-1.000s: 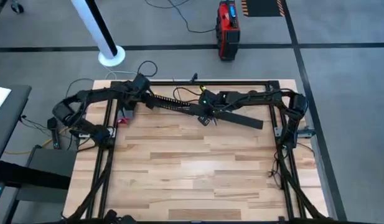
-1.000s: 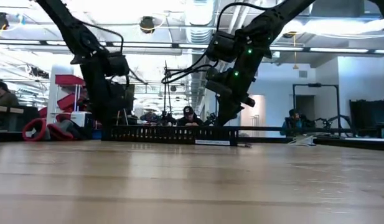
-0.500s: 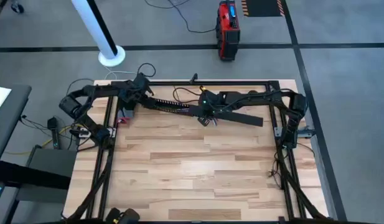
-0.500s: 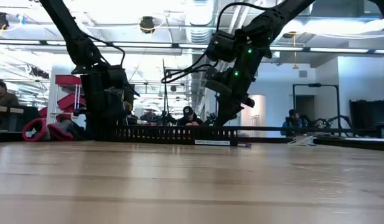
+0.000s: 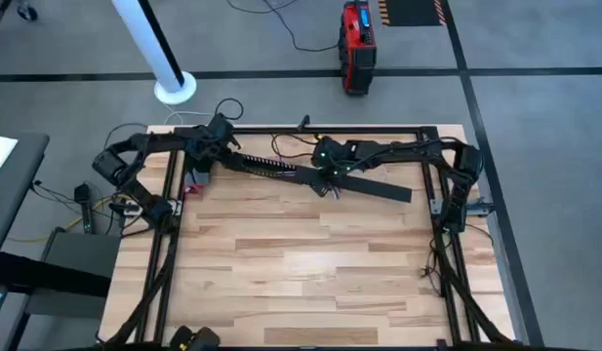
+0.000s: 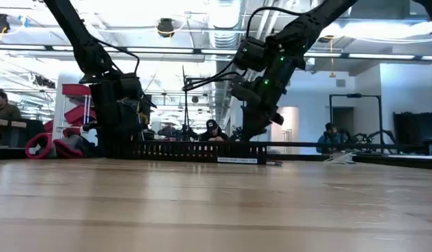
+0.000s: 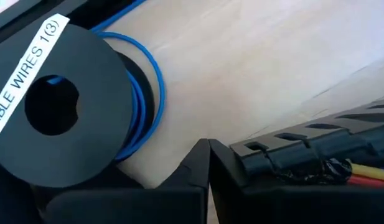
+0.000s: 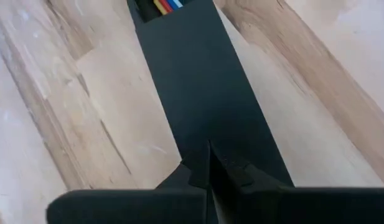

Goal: Ziptie cables
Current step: Close the black cable duct

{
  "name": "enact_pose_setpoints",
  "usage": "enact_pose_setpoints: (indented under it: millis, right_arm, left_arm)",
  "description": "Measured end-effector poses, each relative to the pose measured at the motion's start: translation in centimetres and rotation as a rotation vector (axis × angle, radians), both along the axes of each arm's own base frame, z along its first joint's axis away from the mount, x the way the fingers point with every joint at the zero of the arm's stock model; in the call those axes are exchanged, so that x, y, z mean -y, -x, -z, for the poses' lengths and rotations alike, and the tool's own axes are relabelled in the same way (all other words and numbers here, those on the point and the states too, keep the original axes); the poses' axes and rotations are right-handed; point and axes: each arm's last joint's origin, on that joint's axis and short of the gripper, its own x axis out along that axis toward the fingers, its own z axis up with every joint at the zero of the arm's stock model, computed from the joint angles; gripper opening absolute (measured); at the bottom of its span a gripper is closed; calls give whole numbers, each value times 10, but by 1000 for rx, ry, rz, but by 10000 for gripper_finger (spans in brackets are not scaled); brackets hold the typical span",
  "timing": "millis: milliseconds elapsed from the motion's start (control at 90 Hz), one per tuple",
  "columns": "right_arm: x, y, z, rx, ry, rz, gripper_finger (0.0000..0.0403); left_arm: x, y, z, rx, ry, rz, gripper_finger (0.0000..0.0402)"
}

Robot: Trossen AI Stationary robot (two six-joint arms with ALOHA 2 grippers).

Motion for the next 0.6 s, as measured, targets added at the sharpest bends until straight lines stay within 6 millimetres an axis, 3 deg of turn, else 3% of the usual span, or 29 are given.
enact_pose_setpoints:
  millis: [422, 600]
  right_arm:
    - [15, 3, -1, 21, 35, -102, 0]
    - [12, -3, -17, 9, 108, -203, 0]
  left_arm:
    - [-2, -2, 0, 5, -24, 35, 0]
    - [-2, -3, 0, 8, -28, 43, 0]
